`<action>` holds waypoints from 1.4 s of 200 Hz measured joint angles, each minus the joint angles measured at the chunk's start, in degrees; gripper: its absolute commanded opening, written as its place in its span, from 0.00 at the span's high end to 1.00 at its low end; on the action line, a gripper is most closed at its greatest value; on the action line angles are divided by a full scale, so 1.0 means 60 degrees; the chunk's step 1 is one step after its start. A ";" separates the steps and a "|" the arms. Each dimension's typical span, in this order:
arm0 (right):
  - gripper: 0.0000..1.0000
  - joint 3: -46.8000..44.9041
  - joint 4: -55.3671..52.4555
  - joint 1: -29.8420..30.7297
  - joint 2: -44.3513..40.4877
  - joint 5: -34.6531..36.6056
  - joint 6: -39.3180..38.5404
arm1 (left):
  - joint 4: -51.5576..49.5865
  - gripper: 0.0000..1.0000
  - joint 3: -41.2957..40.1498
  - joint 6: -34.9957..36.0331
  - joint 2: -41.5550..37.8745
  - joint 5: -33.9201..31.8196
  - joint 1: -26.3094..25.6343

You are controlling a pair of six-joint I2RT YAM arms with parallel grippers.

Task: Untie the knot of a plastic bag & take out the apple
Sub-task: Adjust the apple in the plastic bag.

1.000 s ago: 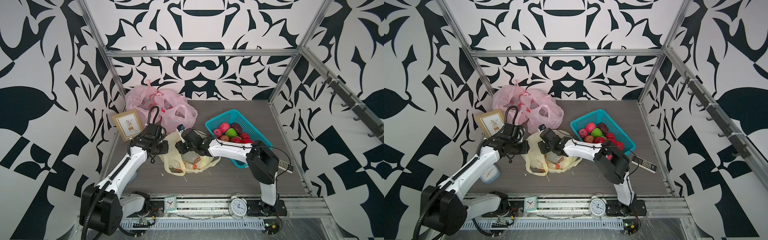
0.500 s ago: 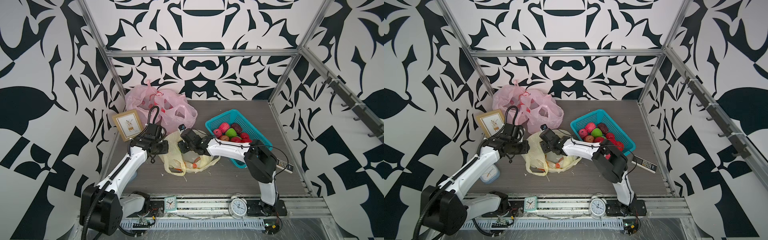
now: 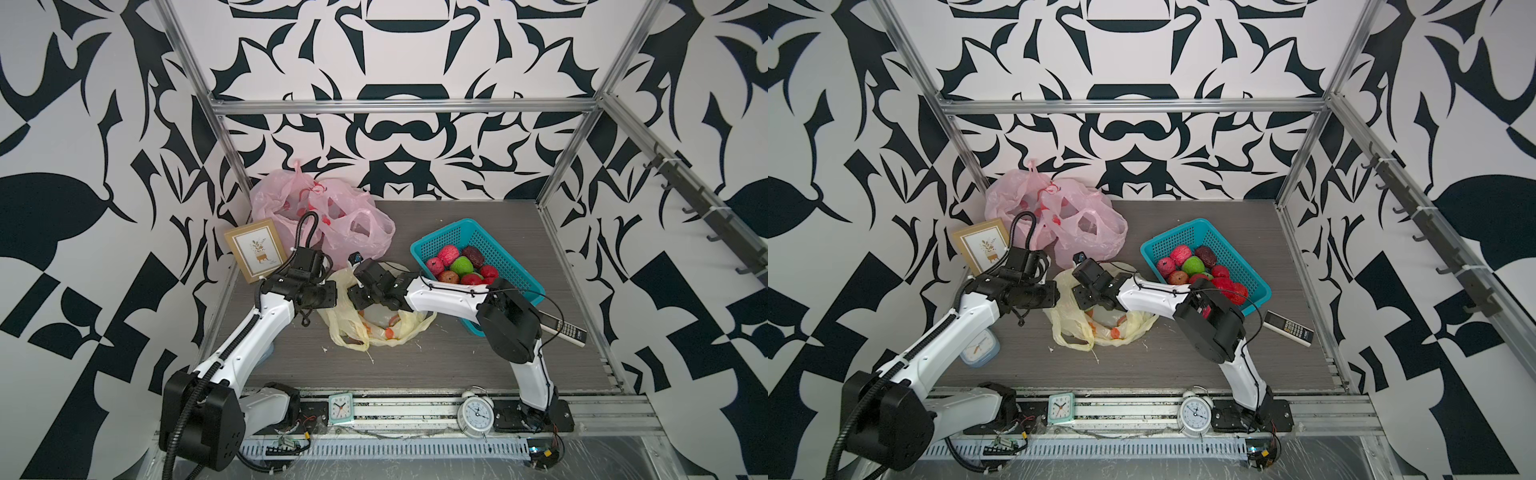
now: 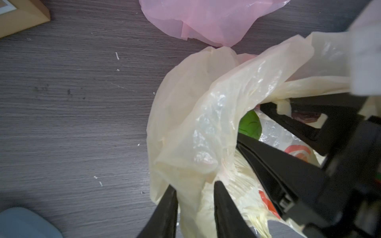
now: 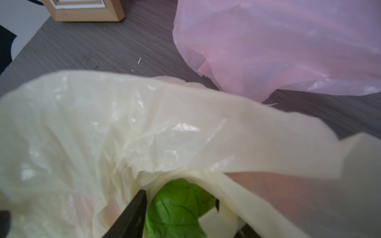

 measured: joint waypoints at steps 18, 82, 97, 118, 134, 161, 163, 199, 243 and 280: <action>0.39 0.0222 -0.0098 0.0029 0.0157 0.0015 -0.0007 | 0.0000 0.67 0.0000 0.0007 0.0000 0.0015 0.0000; 0.18 0.0732 -0.0623 0.0036 0.0729 0.0084 0.0029 | 0.0011 0.67 0.0000 0.0026 0.0000 0.0066 0.0000; 0.19 0.0750 -0.0732 0.0036 0.0823 0.0066 0.0033 | 0.0015 0.67 0.0000 0.0026 0.0000 0.0066 0.0000; 0.25 0.0750 -0.0860 0.0036 0.0860 0.0055 0.0044 | 0.0025 0.67 0.0000 0.0026 0.0000 0.0069 0.0000; 0.31 0.0750 -0.0896 0.0033 0.0856 0.0044 0.0007 | 0.0029 0.67 0.0000 0.0026 0.0000 0.0066 0.0000; 0.40 0.0648 -0.0889 0.0033 0.0736 -0.0025 0.0018 | 0.0029 0.67 0.0000 0.0029 -0.0033 0.0066 0.0000; 0.41 0.0608 -0.0885 0.0033 0.0714 -0.0051 0.0058 | 0.0029 0.66 0.0000 0.0029 -0.0044 0.0066 0.0000; 0.46 -0.0087 -0.0889 -0.0004 -0.0288 -0.0237 0.0018 | 0.0025 0.66 0.0004 0.0033 -0.0138 0.0066 0.0000; 0.46 -0.0878 -0.0699 -0.0237 -0.1982 -0.0641 0.0026 | 0.0025 0.66 0.0073 0.0069 -0.0204 0.0055 0.0000; 0.45 -0.0998 -0.0809 -0.0761 -0.2721 -0.2470 -0.0189 | 0.0022 0.63 0.0164 0.0109 -0.0324 -0.0025 0.0000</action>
